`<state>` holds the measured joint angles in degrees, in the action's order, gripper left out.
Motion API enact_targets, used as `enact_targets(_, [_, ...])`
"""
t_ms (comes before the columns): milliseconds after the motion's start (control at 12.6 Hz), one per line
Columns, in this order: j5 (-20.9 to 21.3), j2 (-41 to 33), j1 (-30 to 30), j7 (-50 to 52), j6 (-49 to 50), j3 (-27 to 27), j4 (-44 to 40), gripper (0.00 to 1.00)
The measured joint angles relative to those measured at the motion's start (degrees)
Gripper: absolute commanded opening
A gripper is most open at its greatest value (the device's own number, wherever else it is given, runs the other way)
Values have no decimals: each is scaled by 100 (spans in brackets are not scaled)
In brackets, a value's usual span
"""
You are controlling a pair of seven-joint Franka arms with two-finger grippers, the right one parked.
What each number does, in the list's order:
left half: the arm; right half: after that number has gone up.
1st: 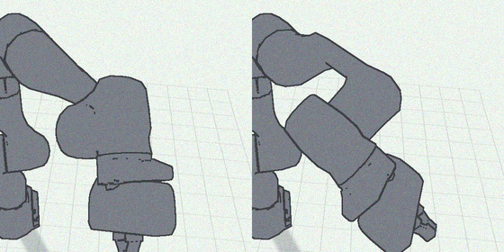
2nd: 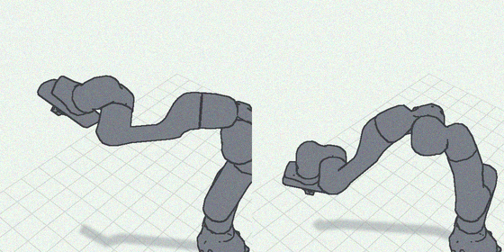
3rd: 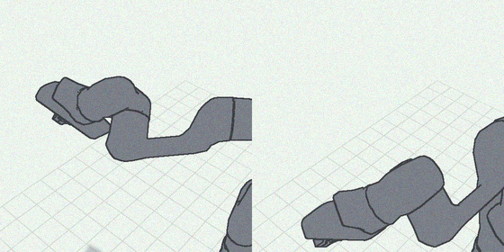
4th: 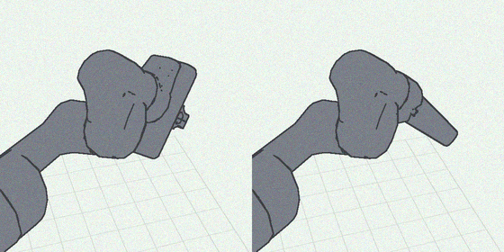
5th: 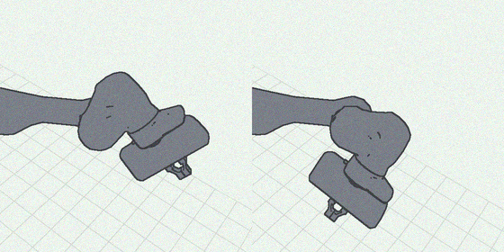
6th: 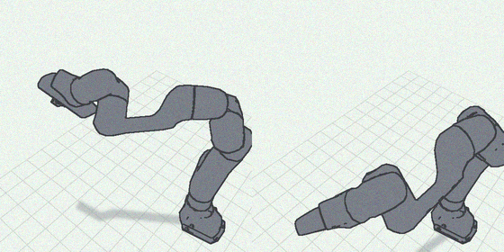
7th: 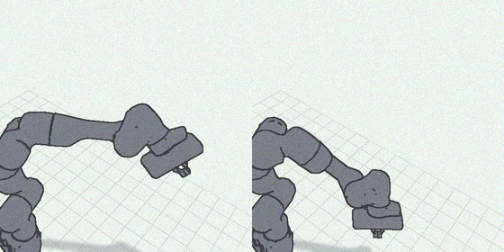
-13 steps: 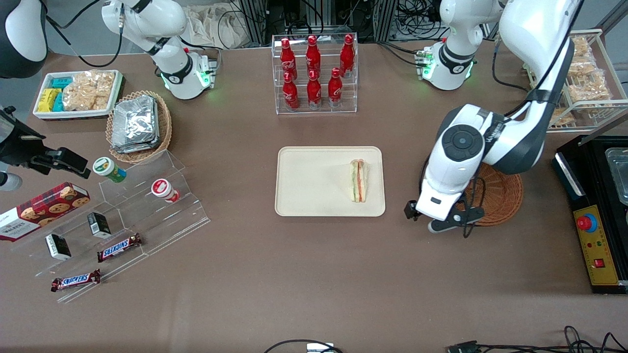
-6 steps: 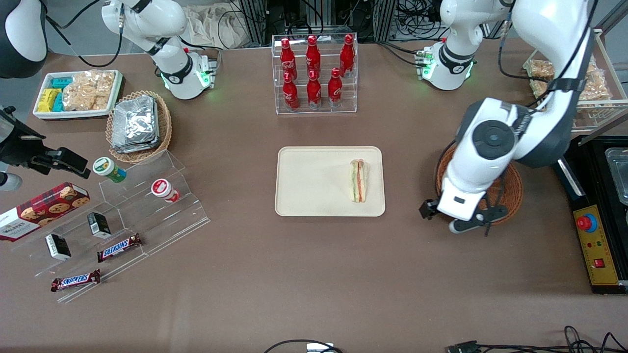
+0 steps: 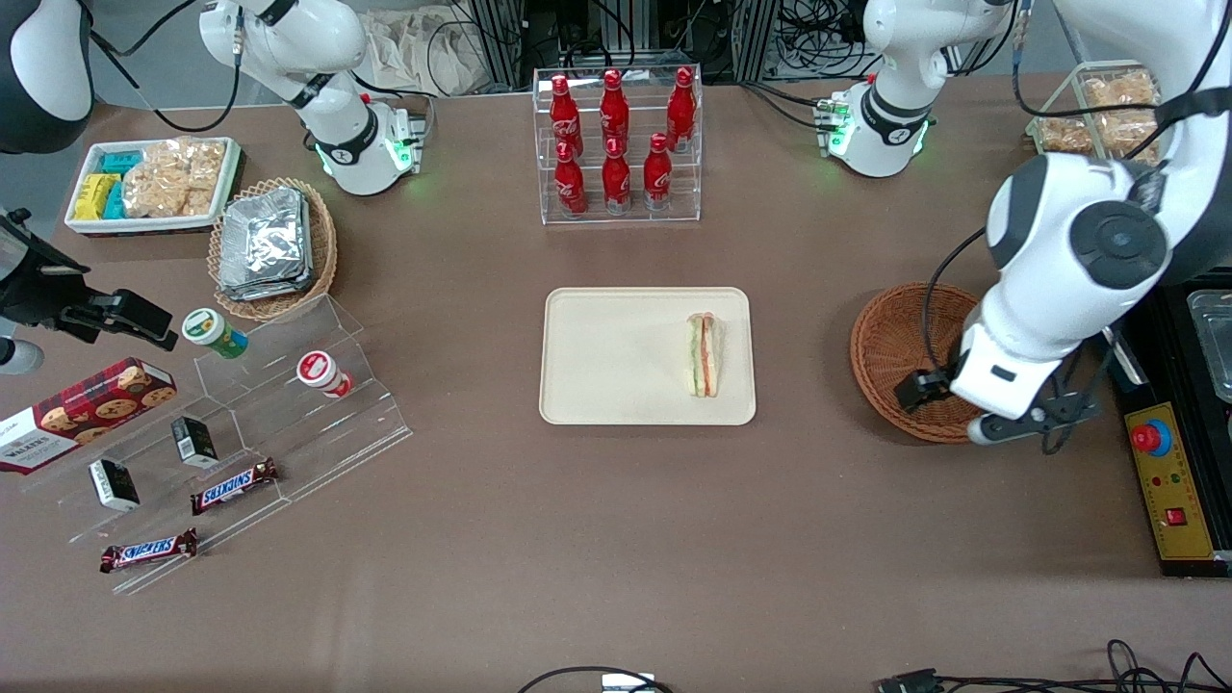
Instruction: Place sandwich from basket to tray
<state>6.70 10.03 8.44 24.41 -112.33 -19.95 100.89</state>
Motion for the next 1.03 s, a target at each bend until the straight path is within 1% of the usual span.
enact_targets(237, [-396, -488, -125, -868, 488, 561, -4, 100])
enact_targets(396, [-503, -806, -138, -1303, 791, 811, -8, 100])
enact_targets(554, [-542, -1079, -192, -1626, 1041, 921, -11, 100])
enact_targets(712, [-546, -1242, -305, -1705, 1414, 983, -111, 100])
enact_targets(1029, [-548, -1290, -319, -2146, 1988, 1050, -500, 100])
